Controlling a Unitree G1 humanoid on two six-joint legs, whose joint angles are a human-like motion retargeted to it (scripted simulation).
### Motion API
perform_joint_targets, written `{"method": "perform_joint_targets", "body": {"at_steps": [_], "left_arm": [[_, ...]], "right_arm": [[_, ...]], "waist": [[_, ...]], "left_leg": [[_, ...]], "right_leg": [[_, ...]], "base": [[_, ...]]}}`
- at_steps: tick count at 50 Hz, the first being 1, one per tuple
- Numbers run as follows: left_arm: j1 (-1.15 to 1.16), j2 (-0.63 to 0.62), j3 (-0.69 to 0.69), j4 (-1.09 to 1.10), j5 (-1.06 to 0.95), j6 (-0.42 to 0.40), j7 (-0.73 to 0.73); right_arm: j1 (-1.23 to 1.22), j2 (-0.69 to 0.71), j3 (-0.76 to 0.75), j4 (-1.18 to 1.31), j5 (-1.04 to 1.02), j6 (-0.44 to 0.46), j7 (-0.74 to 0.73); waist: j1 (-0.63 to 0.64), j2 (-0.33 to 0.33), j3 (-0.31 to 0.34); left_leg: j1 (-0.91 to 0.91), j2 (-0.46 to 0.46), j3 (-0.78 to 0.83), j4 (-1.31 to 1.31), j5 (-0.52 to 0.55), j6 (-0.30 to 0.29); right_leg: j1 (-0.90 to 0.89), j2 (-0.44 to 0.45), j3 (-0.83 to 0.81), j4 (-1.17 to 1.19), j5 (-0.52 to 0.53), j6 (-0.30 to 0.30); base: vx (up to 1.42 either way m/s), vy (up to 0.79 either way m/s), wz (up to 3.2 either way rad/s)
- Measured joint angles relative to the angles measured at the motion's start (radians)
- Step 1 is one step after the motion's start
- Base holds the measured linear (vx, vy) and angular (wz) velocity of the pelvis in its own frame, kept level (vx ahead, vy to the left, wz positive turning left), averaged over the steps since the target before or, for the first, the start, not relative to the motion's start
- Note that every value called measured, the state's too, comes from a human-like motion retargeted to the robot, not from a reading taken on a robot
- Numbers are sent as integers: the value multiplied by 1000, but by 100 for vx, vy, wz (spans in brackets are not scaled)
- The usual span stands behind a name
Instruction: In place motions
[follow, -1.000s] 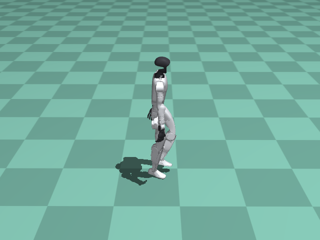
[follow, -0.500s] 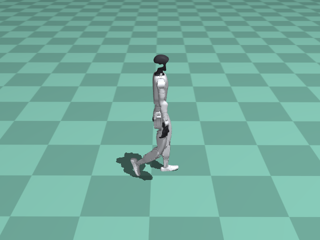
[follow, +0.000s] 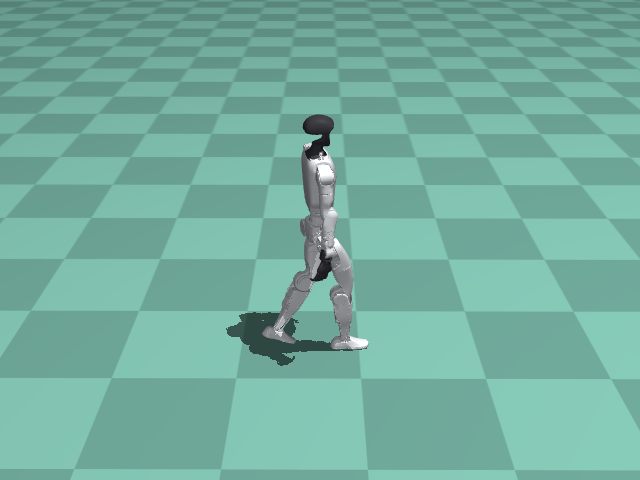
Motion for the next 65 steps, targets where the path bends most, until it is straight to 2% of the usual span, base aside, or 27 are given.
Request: {"method": "perform_joint_targets", "body": {"at_steps": [3, 4, 6, 8, 13, 17, 18, 20, 22, 23, 25, 27, 28, 30, 33, 35, 37, 38, 40, 45, 50, 53, 56, 58, 60, 62, 65], "left_arm": [[35, 2, 32, 97, -44, 27, 11], [45, 7, 46, 117, -54, 34, 2], [70, 12, 78, 132, -68, 49, -11], [104, 7, 114, 125, -85, 48, -5], [190, -7, 188, 119, -125, 23, 7], [229, -22, 236, 150, -129, 30, 4], [238, -25, 245, 157, -127, 31, 1], [256, -31, 261, 162, -112, 30, -9], [266, -27, 267, 161, -75, 27, -31], [269, -22, 266, 159, -54, 28, -42], [265, -6, 269, 153, -4, 40, -51], [258, 12, 275, 136, 35, 54, -39], [254, 21, 272, 128, 42, 56, -31], [246, 32, 269, 116, 31, 56, -16], [209, 44, 278, 107, -38, 56, -8], [175, 45, 292, 88, -93, 54, -16], [142, 46, 282, 70, -149, 52, -30], [122, 51, 270, 66, -173, 52, -34], [70, 63, 242, 65, -200, 53, -31], [-39, 81, 146, 25, -143, 45, -15], [-99, 80, 55, -37, -63, 19, -2], [-113, 71, 20, -43, -23, 6, 0], [-99, 58, 1, -26, 5, 2, -7], [-75, 48, -3, -6, 10, 5, -9], [-53, 42, 5, 30, 13, 7, -14], [-16, 35, 20, 71, 10, 19, -20], [60, 22, 71, 124, 5, 53, -24]], "right_arm": [[5, 1, -3, -17, 44, -14, 24], [-1, 0, 9, -23, 61, -15, 29], [-27, -2, 38, -34, 85, -13, 24], [-61, -8, 61, -46, 78, -11, 7], [-124, -27, 125, -125, -5, -28, 6], [-160, -43, 151, -198, -59, -52, 15], [-165, -44, 154, -212, -65, -57, 13], [-172, -42, 160, -229, -66, -69, 7], [-176, -36, 160, -229, -56, -73, 6], [-171, -30, 158, -229, -49, -72, 5], [-152, -15, 150, -221, -27, -73, 0], [-131, -1, 143, -184, 8, -81, -4], [-120, 4, 134, -160, 20, -82, -4], [-97, 13, 109, -110, 22, -71, -11], [-69, 29, 96, -58, 7, -65, -32], [-73, 25, 117, -37, 3, -66, -38], [-76, 21, 129, -38, -19, -49, -37], [-74, 22, 127, -46, -35, -41, -36], [-68, 25, 116, -70, -50, -45, -35], [-40, 25, 105, -124, -8, -90, -56], [-52, 24, 102, -110, 5, -84, -67], [-59, 23, 98, -97, 2, -79, -70], [-58, 23, 95, -91, -6, -75, -75], [-50, 25, 94, -91, -8, -74, -78], [-55, 27, 87, -88, -7, -71, -74], [-53, 29, 82, -81, -5, -69, -70], [-49, 34, 77, -56, -8, -62, -60]], "waist": [[33, -45, -4], [40, -60, 3], [59, -81, 26], [98, -91, 52], [197, -57, 67], [244, 16, 87], [247, 26, 91], [237, 31, 93], [193, 52, 79], [192, 61, 68], [195, 48, 33], [223, 26, 10], [228, 18, -1], [245, 2, -29], [244, 26, -36], [202, 65, -15], [165, 96, 8], [158, 105, 17], [133, 115, 35], [65, 80, 57], [26, 7, 74], [3, -9, 88], [6, 1, 81], [5, 9, 73], [5, 22, 54], [-25, 33, 34], [-34, 46, -29]], "left_leg": [[-173, 9, 104, 300, 202, -10], [-214, 17, 143, 357, 197, 5], [-273, 66, 254, 424, 120, 50], [-333, 101, 341, 435, 83, 62], [-487, 32, 274, 152, 57, -39], [-498, 70, 189, -254, 14, -77], [-497, 76, 196, -343, -7, -70], [-501, 86, 254, -485, -43, -115], [-516, 105, 296, -479, -55, -141], [-523, 121, 340, -442, -34, -116], [-532, 111, 347, -379, -28, -22], [-519, 99, 334, -364, 42, 1], [-505, 100, 327, -361, 59, -9], [-477, 95, 314, -346, 24, -16], [-413, 111, 270, -339, -46, -1], [-366, 131, 221, -332, -87, 1], [-319, 145, 185, -330, -119, 6], [-301, 153, 178, -328, -133, 8], [-268, 154, 148, -331, -153, 14], [-185, 76, 54, -363, -189, 36], [-92, -33, -9, -385, -241, 60], [-26, -67, -58, -387, -276, 69], [22, -66, -72, -377, -316, 68], [52, -63, -77, -367, -335, 63], [59, -57, -73, -348, -342, 53], [76, -51, -96, -322, -319, 38], [70, -37, -65, -269, -223, -9]], "right_leg": [[75, -71, -87, -20, -53, 18], [98, -84, -104, -25, -69, 19], [138, -93, -101, -26, -103, 23], [172, -99, -96, -30, -122, 28], [236, -33, -82, -52, -178, 20], [323, 58, -71, -57, -240, 23], [349, 70, -75, -59, -257, 26], [400, 75, -92, -66, -287, 36], [439, 102, -134, -67, -318, 46], [448, 112, -130, -58, -329, 53], [452, 99, -136, -36, -332, 69], [473, 84, -136, -9, -293, 79], [483, 77, -149, 13, -258, 85], [489, 50, -184, 84, -141, 88], [440, 22, -226, 317, 70, 54], [381, 17, -252, 516, 122, 17], [313, 18, -248, 657, 42, -9], [290, 12, -258, 688, 10, -32], [224, 42, -238, 708, -40, -42], [82, 147, -125, 469, -46, -4], [0, 106, -103, 111, 8, -50], [-40, 82, -138, -50, -15, -26], [-59, 78, -215, -151, -49, 2], [-41, 72, -294, -157, -58, 0], [-27, 76, -358, -144, -23, -80], [-13, 80, -336, -151, 56, -110], [-18, 90, -227, -125, 69, -96]], "base": [[68, 17, 29], [76, 22, 28], [53, 19, 3], [47, 20, -56], [48, 26, -75], [47, 35, -45], [48, 37, -13], [43, 32, 30], [44, 36, 76], [53, 48, 38], [51, 48, 11], [47, 37, 2], [55, 43, 26], [62, 48, 24], [52, 37, 36], [46, 41, 83], [39, 28, 64], [40, 27, 50], [36, 25, 74], [37, 23, 108], [42, 23, 79], [53, 23, 76], [71, 23, 29], [66, 18, 20], [62, 18, 31], [73, 16, 63], [77, 12, 26]]}}
